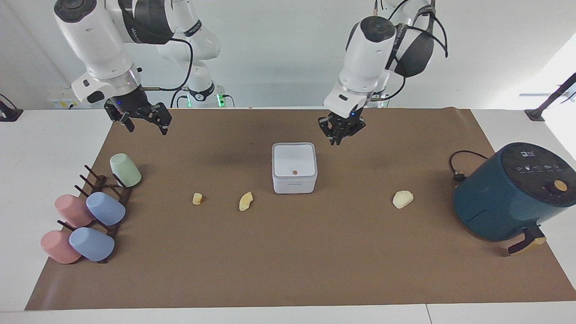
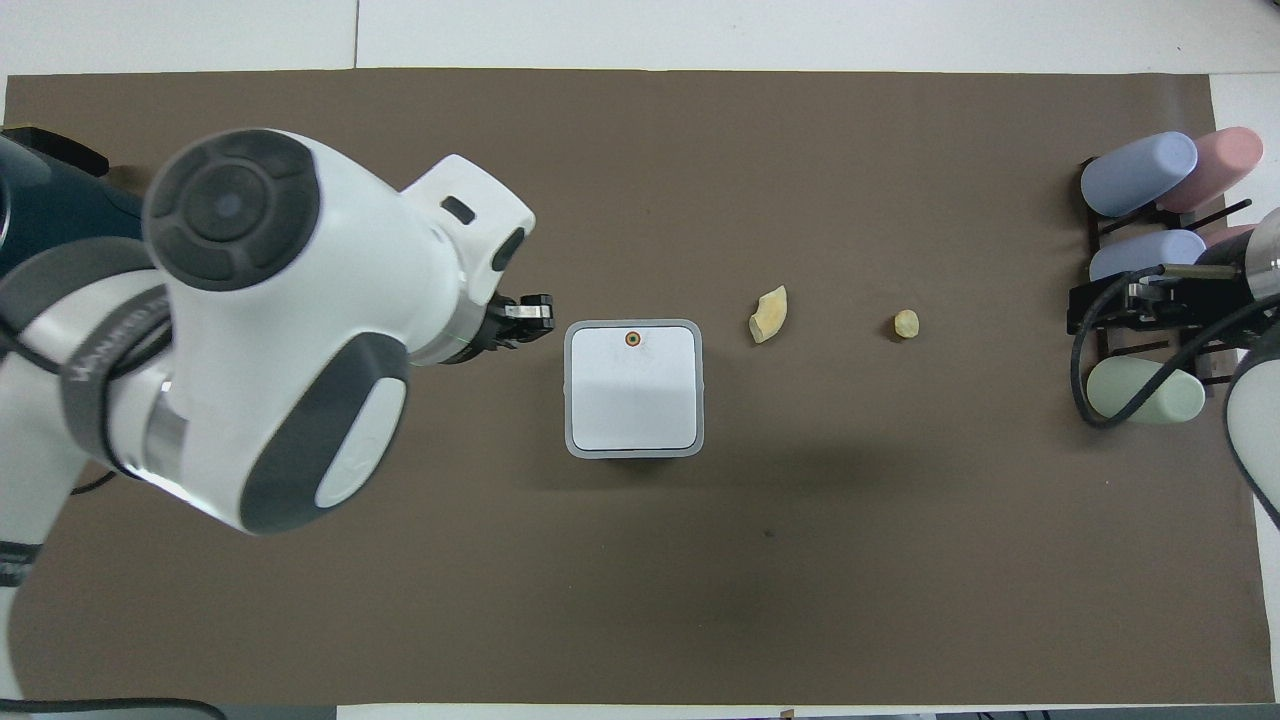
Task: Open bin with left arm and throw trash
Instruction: 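Reach the left gripper to the white bin and lift its lid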
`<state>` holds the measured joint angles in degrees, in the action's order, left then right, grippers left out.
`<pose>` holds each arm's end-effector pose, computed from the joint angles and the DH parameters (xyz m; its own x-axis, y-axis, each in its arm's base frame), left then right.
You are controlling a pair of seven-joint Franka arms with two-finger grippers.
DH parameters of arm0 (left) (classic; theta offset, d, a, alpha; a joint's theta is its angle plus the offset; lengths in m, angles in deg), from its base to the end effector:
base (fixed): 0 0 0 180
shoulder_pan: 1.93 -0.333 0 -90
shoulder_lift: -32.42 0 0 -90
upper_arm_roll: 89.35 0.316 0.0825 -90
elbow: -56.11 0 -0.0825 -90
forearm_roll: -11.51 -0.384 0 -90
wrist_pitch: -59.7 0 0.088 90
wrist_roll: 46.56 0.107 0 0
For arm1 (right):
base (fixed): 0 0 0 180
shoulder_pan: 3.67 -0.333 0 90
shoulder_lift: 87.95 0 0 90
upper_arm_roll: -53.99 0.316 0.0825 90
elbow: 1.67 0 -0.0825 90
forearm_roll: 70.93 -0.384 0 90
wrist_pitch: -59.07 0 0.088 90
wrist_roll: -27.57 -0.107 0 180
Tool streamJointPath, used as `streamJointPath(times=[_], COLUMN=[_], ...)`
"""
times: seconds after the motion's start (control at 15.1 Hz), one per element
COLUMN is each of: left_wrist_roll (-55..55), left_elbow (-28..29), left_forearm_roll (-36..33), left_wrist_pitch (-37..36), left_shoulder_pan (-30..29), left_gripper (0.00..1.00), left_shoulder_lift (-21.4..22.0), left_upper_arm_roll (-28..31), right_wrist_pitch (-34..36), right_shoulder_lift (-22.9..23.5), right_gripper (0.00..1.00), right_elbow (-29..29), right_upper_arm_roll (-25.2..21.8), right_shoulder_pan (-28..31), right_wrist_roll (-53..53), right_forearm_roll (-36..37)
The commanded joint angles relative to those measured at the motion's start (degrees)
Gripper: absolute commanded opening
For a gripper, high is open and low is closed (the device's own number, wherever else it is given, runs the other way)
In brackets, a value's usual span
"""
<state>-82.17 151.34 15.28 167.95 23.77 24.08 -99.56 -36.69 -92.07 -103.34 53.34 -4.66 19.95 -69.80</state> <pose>0.4998 -0.3604 0.5259 0.9997 0.0166 0.0150 0.0147 -0.9926 0.1210 0.5357 0.0011 0.5758 0.9918 -0.1247 -0.0285 -0.1241 -0.9920 0.0227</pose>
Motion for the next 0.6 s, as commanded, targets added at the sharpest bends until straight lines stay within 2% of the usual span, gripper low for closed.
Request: streamJointPath(times=[0.0,0.2,0.33,0.53], left_wrist_roll=[-4.6,-4.6,-4.3,-2.1], left_elbow=[-0.7,-0.1,-0.1,0.0], left_forearm_roll=[1.2,1.5,0.8,0.3], left_wrist_pitch=[5.5,9.2,11.0,12.3], left_shoulder_pan=[4.0,5.8,6.2,6.4], left_gripper=[0.0,0.0,0.0,0.0], left_shoulder_lift=[-4.4,-6.8,-8.2,-9.3], left_upper_arm_roll=[1.0,1.0,1.0,1.1], right_wrist_pitch=[-2.8,-7.1,-13.3,-20.9], right_shoulder_lift=[-1.9,-1.9,-1.4,2.4], right_gripper=[1.0,1.0,1.0,1.0], right_elbow=[-3.4,-6.2,-9.9,-12.7], right_upper_arm_roll=[0.3,0.3,0.3,0.3], right_shoulder_pan=[0.9,1.0,0.8,0.3], right_wrist_roll=[2.3,2.3,2.3,2.3], right_forearm_roll=[-0.3,-0.3,-0.3,-0.3])
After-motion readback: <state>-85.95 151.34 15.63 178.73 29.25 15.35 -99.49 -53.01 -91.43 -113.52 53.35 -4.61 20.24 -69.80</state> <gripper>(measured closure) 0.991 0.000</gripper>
